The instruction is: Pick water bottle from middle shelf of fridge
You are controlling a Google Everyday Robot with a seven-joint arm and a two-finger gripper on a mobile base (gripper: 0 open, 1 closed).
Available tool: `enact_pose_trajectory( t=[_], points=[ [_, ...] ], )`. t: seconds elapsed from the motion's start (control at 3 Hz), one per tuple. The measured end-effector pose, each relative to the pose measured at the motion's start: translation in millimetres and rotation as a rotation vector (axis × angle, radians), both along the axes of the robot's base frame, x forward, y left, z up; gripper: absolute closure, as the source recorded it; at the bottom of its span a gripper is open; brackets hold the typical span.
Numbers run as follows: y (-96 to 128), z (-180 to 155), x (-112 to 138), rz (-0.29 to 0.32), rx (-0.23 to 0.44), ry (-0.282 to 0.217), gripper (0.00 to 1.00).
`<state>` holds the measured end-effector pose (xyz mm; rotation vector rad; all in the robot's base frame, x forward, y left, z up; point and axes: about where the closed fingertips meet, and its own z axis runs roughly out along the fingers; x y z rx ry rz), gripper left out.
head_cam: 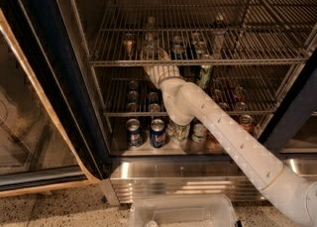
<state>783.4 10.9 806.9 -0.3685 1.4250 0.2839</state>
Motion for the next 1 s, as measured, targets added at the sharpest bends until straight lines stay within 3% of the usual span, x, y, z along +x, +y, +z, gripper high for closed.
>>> enact_pose_trajectory(
  t=[0.67,1.0],
  points=[
    [-5.3,0.4,-24.5,0.006,0.013,0.005,1.00],
    [-10.5,8.3,-48.6,0.011,0.011,-0.012,1.00]
  ],
)
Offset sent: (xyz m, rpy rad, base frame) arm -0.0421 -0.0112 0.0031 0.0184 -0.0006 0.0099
